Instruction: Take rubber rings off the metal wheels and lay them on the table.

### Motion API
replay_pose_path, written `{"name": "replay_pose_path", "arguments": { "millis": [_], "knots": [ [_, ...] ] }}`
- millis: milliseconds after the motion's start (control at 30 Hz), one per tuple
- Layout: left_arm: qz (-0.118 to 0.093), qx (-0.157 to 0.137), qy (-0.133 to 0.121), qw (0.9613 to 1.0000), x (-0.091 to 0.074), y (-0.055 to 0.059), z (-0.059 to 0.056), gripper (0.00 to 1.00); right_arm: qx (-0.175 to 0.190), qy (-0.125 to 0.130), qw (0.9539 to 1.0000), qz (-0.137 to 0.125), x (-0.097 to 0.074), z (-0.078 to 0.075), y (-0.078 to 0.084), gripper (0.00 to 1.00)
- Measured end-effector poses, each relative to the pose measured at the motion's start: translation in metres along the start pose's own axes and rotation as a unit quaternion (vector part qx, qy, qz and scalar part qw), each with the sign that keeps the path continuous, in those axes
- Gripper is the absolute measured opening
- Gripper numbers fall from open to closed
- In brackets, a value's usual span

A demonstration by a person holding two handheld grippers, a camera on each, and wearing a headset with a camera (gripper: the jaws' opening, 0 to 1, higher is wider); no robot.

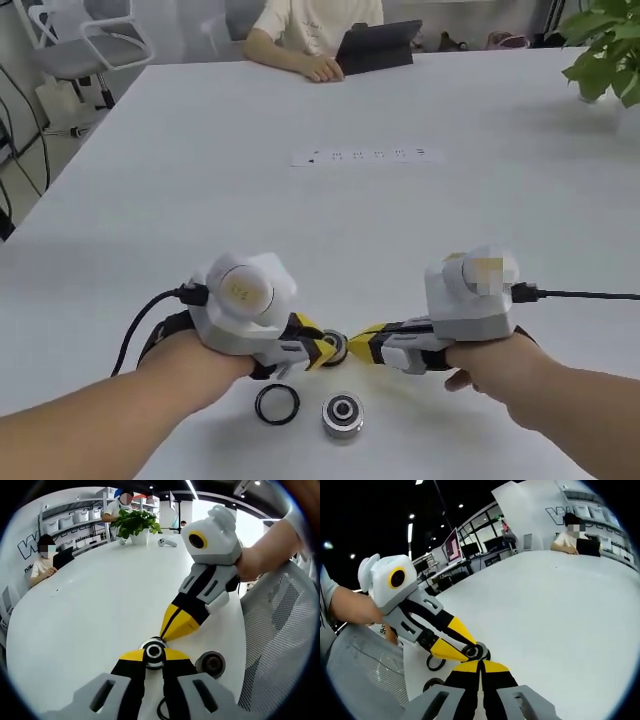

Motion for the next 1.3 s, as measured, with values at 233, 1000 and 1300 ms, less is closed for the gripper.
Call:
{"name": "replay_pose_path", "arguments": {
  "millis": [233,1000,1300],
  "knots": [
    [-0.007,-0.004,-0.003,1.0,-0.001,0.0,-0.001,0.07,0.004,0.0,1.0,-0.002,0.0,0.001,-0.001,0.0],
    [-0.005,-0.006,-0.007,0.9999,0.0,-0.001,0.001,0.07,0.025,-0.019,0.9994,-0.011,0.001,0.007,-0.008,0.0],
    [-0.008,-0.003,-0.01,0.9999,0.0,-0.001,0.0,0.07,0.007,-0.032,0.9994,-0.012,0.0,0.014,-0.01,0.0]
  ]
}}
Point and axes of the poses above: the centre of the closed fingertips' face, and the gripper's own axes: x roughly forward along the fingers, z roughly to its left, y roughly out of its underside, the point moved 3 cm from there along -x, roughly backward along the fingers, and after that the axes turned 13 degrees about y, right-handed, at the moved point
